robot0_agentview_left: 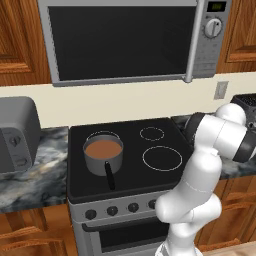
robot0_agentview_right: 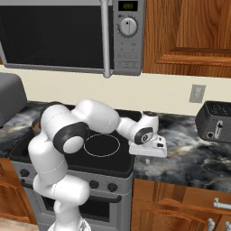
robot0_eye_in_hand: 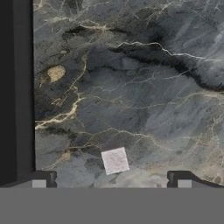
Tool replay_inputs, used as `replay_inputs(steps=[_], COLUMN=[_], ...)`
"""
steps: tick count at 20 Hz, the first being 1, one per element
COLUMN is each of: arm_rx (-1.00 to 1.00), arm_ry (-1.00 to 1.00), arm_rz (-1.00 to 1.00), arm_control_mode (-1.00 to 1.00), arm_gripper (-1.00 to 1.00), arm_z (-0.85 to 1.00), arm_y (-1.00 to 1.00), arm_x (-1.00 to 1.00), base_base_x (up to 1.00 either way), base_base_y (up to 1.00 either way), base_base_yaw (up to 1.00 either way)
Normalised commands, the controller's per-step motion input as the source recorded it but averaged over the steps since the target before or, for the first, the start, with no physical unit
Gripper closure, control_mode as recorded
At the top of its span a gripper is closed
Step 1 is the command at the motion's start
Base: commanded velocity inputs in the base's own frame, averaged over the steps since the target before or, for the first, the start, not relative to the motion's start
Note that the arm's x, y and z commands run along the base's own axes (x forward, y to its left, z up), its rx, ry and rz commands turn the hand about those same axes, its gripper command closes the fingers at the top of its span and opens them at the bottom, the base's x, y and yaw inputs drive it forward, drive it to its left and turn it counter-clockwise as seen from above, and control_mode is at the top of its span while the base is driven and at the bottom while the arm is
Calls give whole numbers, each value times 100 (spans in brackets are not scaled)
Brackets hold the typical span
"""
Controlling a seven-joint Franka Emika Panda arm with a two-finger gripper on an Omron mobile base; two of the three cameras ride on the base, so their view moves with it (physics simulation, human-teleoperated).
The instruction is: Pick up the sugar cube(s) and place them in the saucepan with hot chocolate.
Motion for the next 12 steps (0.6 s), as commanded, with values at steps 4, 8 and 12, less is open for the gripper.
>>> replay_inputs(steps=[4, 8, 12], arm_rx=[0, 0, 0], arm_ry=[0, 0, 0], arm_rz=[0, 0, 0], arm_control_mode=[-100, -100, -100], arm_gripper=[-100, -100, -100], arm_z=[-11, 0, 0], arm_y=[0, 0, 0], arm_x=[2, 4, 9], base_base_x=[0, 0, 0], base_base_y=[0, 0, 0], base_base_yaw=[0, 0, 0])
